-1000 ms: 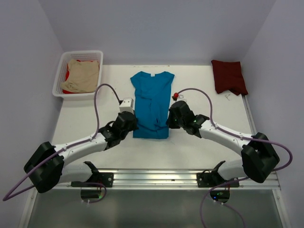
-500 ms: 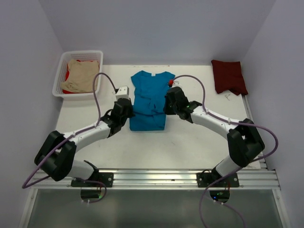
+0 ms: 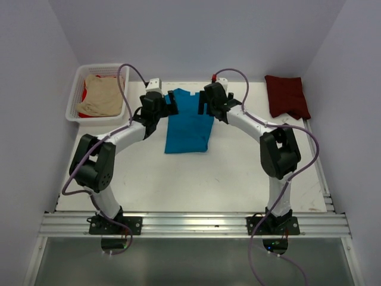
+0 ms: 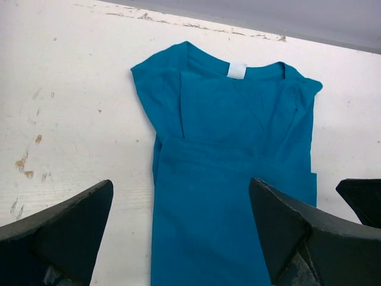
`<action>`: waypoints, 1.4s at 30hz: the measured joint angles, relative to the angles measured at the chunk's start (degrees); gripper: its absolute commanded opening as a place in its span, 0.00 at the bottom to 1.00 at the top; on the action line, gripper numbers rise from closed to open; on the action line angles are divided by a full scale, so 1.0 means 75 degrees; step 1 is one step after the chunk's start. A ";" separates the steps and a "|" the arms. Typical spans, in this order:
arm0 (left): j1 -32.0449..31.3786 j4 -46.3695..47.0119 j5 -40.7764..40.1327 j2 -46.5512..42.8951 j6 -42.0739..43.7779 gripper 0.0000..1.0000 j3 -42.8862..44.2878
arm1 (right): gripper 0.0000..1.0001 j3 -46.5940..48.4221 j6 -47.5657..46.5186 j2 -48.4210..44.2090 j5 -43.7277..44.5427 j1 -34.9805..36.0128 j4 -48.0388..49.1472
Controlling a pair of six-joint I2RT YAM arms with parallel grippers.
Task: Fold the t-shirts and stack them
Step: Fold the tshirt
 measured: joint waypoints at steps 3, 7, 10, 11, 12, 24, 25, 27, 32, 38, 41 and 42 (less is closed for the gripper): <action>0.0006 0.0006 0.0061 -0.0434 -0.0006 1.00 -0.0455 | 0.99 -0.0495 -0.0012 -0.0239 0.0079 0.0000 0.0044; 0.0006 -0.0178 0.0233 -0.1378 -0.0096 1.00 -0.1309 | 0.99 -0.1792 0.0032 -0.0970 0.0026 0.0006 0.0067; 0.0006 -0.0221 0.0679 -0.2098 -0.0271 1.00 -0.1947 | 0.99 -0.2544 0.0157 -0.1539 -0.0201 0.0006 0.0143; 0.0003 -0.0233 0.0871 -0.2320 -0.0323 1.00 -0.2183 | 0.99 -0.2809 0.0216 -0.1775 -0.0309 0.0006 0.0172; -0.0017 -0.0236 0.1035 -0.2486 -0.0382 1.00 -0.2398 | 0.99 -0.3069 0.0286 -0.2002 -0.0391 0.0006 0.0233; -0.0720 0.0195 0.1938 -0.1323 -0.0676 0.95 -0.3433 | 0.54 -0.4191 0.1064 -0.2331 -0.2031 0.0006 0.1416; -0.0717 0.0256 0.1920 -0.1151 -0.0653 0.95 -0.3430 | 0.47 -0.4191 0.1125 -0.2221 -0.2157 0.0009 0.1533; -0.0711 0.0393 0.1947 -0.1058 -0.0673 0.94 -0.3348 | 0.35 -0.4191 0.1215 -0.2043 -0.2372 0.0009 0.1612; -0.0711 0.0376 0.1932 -0.1032 -0.0670 0.94 -0.3308 | 0.32 -0.4345 0.1451 -0.2063 -0.2725 0.0020 0.1818; -0.0711 0.0391 0.1938 -0.1241 -0.0676 0.93 -0.3555 | 0.32 -0.5190 0.1842 -0.2425 -0.3191 0.0026 0.2221; -0.0711 0.0484 0.1944 -0.1373 -0.0697 0.93 -0.3780 | 0.46 -0.5659 0.2116 -0.2661 -0.3558 0.0026 0.2498; -0.0711 0.0516 0.1950 -0.1428 -0.0702 0.93 -0.3853 | 0.51 -0.5829 0.2197 -0.2774 -0.3654 0.0026 0.2579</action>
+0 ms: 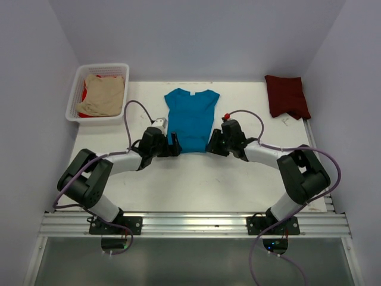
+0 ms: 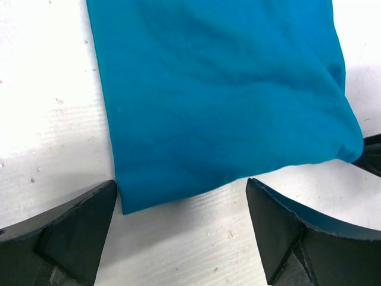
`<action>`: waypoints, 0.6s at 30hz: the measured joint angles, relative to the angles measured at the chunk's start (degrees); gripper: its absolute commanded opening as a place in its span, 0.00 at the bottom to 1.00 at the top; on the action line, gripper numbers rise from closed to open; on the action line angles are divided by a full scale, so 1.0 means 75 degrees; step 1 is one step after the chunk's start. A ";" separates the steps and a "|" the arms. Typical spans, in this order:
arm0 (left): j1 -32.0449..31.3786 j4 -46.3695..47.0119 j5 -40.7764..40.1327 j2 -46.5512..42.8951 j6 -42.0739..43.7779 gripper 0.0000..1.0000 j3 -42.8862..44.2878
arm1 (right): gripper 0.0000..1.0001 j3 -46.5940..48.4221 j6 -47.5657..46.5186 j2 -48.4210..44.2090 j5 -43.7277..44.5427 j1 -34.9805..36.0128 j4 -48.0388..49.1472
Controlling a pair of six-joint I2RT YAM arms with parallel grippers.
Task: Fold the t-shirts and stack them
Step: Fold the tshirt
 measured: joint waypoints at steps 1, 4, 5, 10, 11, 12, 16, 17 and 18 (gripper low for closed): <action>0.0000 0.0029 0.0009 -0.0070 -0.0029 0.93 -0.0085 | 0.62 -0.0137 0.0050 -0.0108 -0.0105 0.0000 0.0055; 0.0000 0.0090 0.0026 -0.0224 -0.0105 0.93 -0.0271 | 0.73 -0.0408 0.0221 -0.0431 -0.0370 0.0000 0.0227; 0.0000 0.0114 0.0032 -0.0245 -0.0114 0.93 -0.0303 | 0.74 -0.0437 0.0259 -0.0525 -0.0487 0.0000 0.0297; 0.0000 0.0157 0.0047 -0.0248 -0.0140 0.93 -0.0326 | 0.70 -0.0443 0.0382 -0.0889 -0.0813 0.0000 0.0766; 0.0000 0.0160 0.0047 -0.0248 -0.0152 0.93 -0.0326 | 0.69 -0.0434 0.0388 -0.0903 -0.0854 0.0000 0.0868; 0.0000 0.0169 0.0052 -0.0248 -0.0166 0.93 -0.0326 | 0.67 -0.0428 0.0393 -0.0868 -0.0877 0.0000 0.0935; 0.0000 0.0184 0.0064 -0.0239 -0.0169 0.93 -0.0326 | 0.65 -0.0303 0.0530 -0.0175 -0.1032 0.0000 0.1317; 0.0000 0.0184 0.0064 -0.0242 -0.0169 0.93 -0.0326 | 0.65 -0.0289 0.0551 -0.0032 -0.1052 0.0000 0.1373; 0.0000 0.0184 0.0061 -0.0242 -0.0169 0.93 -0.0329 | 0.65 -0.0286 0.0597 0.0175 -0.1055 0.0000 0.1431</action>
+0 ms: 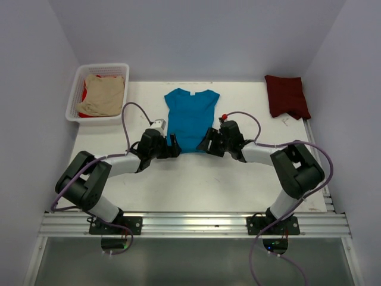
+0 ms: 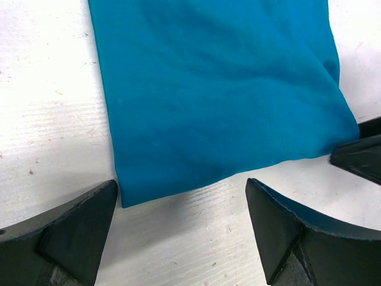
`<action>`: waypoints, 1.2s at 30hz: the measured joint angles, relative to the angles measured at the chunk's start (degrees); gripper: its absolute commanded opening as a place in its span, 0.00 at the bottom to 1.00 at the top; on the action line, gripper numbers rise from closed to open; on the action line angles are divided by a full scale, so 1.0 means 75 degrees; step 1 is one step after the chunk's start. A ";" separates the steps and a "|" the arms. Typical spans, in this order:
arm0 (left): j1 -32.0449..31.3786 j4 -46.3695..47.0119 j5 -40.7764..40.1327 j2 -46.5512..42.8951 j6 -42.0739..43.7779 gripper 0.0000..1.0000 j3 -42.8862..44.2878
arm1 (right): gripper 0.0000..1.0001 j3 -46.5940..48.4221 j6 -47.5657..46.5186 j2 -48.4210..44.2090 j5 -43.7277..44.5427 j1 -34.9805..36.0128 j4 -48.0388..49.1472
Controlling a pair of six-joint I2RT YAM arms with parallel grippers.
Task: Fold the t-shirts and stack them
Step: Fold the tshirt
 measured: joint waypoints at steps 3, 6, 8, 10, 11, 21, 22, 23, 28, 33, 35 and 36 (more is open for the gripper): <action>0.0000 0.0026 -0.0003 -0.0003 0.0000 0.93 -0.0023 | 0.64 0.0000 0.0087 0.0458 0.0000 0.0000 0.0061; 0.0000 0.0050 -0.0006 -0.0006 0.0000 0.93 -0.0035 | 0.61 0.0038 0.0181 0.0699 -0.0026 -0.0009 0.0437; 0.0000 0.0050 -0.0009 -0.0006 0.0000 0.93 -0.0038 | 0.58 0.0085 0.0216 0.0822 -0.0026 -0.0017 0.0612; 0.0000 0.0079 -0.0015 -0.0009 0.0000 0.93 -0.0055 | 0.50 0.0108 0.0230 0.0918 0.0000 -0.0023 0.0755; 0.0000 0.0085 -0.0015 -0.0009 0.0000 0.93 -0.0061 | 0.47 0.0108 0.0227 0.0927 0.0006 -0.0023 0.0764; 0.0032 0.0379 0.0032 0.0154 -0.0003 0.72 -0.0111 | 0.43 0.0050 0.0143 0.0915 0.0262 -0.0035 0.0682; 0.0035 0.0423 0.0044 0.0184 -0.0003 0.70 -0.0111 | 0.43 0.0026 0.0122 0.0886 0.0274 -0.0035 0.0676; 0.0041 0.0463 0.0058 0.0213 -0.0012 0.69 -0.0111 | 0.43 -0.0009 0.0111 0.0854 0.0303 -0.0035 0.0673; 0.0067 0.0460 0.0102 0.0283 -0.0085 0.49 -0.0099 | 0.25 -0.0085 0.0012 0.0781 0.0431 -0.0035 0.0638; 0.0067 0.0326 0.0128 0.0350 -0.0239 0.12 -0.0105 | 0.00 -0.0163 -0.0058 0.0778 0.0539 -0.0035 0.0545; 0.0067 0.0321 0.0152 0.0417 -0.0251 0.01 -0.0105 | 0.00 -0.0166 -0.0073 0.0775 0.0542 -0.0035 0.0545; 0.0067 0.0335 0.0166 0.0425 -0.0280 0.00 -0.0105 | 0.00 -0.0172 -0.0090 0.0761 0.0542 -0.0035 0.0542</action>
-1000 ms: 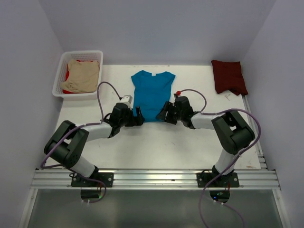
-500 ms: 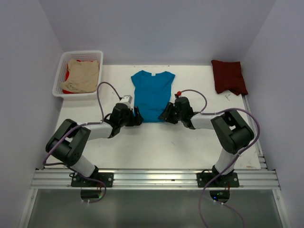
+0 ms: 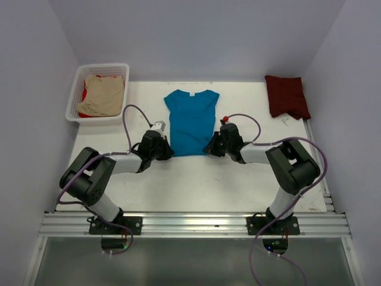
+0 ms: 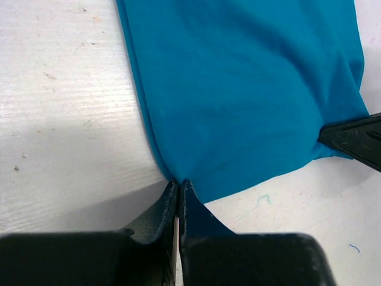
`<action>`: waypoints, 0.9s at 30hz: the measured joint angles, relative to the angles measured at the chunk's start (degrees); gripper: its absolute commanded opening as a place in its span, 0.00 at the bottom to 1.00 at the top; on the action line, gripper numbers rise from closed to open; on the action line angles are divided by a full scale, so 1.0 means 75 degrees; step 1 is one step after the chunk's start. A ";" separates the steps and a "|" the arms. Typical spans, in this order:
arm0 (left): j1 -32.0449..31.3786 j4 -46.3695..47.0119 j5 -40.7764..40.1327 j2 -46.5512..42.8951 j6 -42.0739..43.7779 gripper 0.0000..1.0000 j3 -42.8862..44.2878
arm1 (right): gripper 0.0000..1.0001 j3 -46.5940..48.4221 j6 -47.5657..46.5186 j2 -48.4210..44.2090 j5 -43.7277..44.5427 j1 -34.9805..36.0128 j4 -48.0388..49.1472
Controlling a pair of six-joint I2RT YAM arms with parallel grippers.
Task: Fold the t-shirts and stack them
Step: Fold the tshirt
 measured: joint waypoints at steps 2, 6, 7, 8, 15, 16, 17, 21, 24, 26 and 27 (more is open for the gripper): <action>0.0000 0.0000 0.0061 0.0000 -0.0038 0.00 -0.0006 | 0.00 -0.0070 -0.0052 -0.0082 0.0003 0.0000 -0.0015; -0.0003 0.0055 0.0297 -0.0125 -0.0119 0.00 -0.0187 | 0.00 -0.0449 -0.0178 -0.0507 -0.0003 0.0041 -0.0166; -0.0003 0.0050 0.0376 -0.0236 -0.0137 0.00 -0.0297 | 0.00 -0.0551 -0.0204 -0.0635 -0.0009 0.0073 -0.0227; -0.0017 0.0017 0.0455 -0.0399 -0.0187 0.00 -0.0452 | 0.00 -0.0667 -0.0239 -0.0804 -0.0009 0.0134 -0.0326; -0.0734 -0.1262 0.0603 -0.2433 -0.0615 0.00 -0.1282 | 0.00 -0.1515 -0.0391 -0.2267 0.0006 0.0944 -0.1064; -0.0944 -0.1507 0.0592 -0.2836 -0.0711 0.00 -0.1311 | 0.00 -0.1612 -0.0396 -0.2471 0.0029 0.1072 -0.1201; -0.1166 -0.1757 0.0583 -0.3244 -0.0819 0.00 -0.1317 | 0.00 -0.1708 -0.0391 -0.2678 0.0052 0.1209 -0.1346; -0.1786 -0.2710 0.0635 -0.4811 -0.1332 0.00 -0.1320 | 0.00 -0.2022 -0.0303 -0.3625 0.0064 0.1807 -0.2011; -0.2136 -0.3555 0.0592 -0.5852 -0.1754 0.00 -0.1311 | 0.00 -0.2066 -0.0213 -0.4415 0.0108 0.2276 -0.2672; -0.2363 -0.4299 0.0458 -0.6353 -0.1973 0.00 -0.1183 | 0.00 -0.2040 -0.0137 -0.5004 0.0184 0.2576 -0.3150; -0.2468 -0.4672 0.0367 -0.6505 -0.2078 0.00 -0.1055 | 0.00 -0.1982 -0.0102 -0.5286 0.0256 0.2690 -0.3474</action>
